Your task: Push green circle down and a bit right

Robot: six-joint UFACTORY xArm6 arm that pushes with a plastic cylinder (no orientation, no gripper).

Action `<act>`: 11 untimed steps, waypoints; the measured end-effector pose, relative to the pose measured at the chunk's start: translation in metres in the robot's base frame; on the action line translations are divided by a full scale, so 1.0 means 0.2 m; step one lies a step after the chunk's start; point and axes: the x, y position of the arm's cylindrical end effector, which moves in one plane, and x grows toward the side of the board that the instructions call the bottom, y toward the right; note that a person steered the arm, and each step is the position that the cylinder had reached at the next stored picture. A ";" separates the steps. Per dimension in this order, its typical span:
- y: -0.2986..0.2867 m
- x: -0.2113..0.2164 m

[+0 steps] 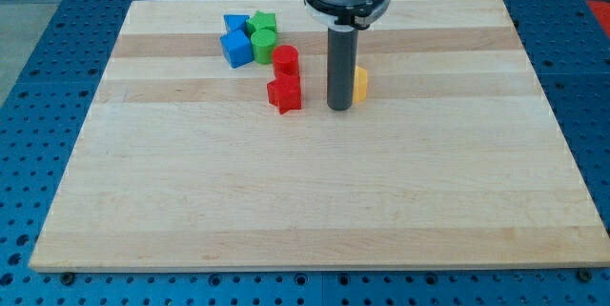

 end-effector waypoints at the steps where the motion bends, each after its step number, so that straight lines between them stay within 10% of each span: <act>1: 0.03 0.00; 3: 0.56 -0.10; 5: 0.26 -0.79; 11: -0.30 -0.62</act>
